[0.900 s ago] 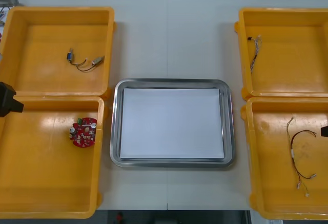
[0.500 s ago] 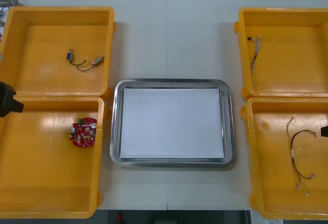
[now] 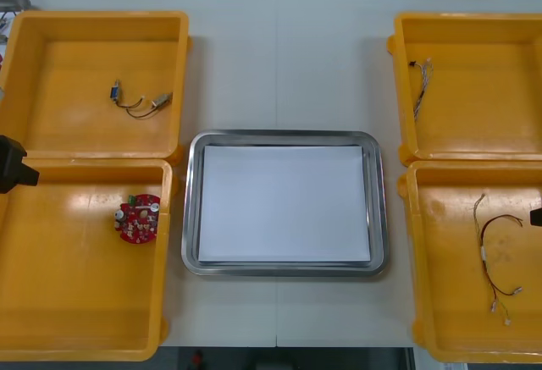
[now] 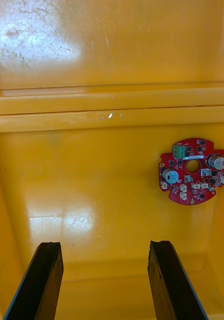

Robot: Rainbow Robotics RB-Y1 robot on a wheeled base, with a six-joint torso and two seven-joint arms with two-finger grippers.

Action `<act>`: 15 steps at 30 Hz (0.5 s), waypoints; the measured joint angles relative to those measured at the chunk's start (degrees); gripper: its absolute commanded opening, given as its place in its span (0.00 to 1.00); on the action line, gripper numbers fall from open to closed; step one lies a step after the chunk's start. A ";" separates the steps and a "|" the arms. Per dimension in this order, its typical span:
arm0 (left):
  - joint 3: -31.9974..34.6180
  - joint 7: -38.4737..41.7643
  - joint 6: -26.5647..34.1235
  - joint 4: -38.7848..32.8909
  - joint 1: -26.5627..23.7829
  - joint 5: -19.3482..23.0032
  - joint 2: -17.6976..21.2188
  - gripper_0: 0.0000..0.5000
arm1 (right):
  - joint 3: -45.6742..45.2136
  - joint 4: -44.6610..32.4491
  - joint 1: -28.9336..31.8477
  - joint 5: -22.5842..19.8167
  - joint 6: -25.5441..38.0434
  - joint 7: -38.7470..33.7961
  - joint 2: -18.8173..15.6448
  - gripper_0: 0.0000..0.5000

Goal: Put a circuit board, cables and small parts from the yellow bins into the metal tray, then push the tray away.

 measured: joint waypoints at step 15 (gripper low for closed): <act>0.00 0.00 0.00 0.00 0.00 0.00 0.00 1.00 | 0.00 0.00 0.00 0.00 0.00 0.00 0.00 1.00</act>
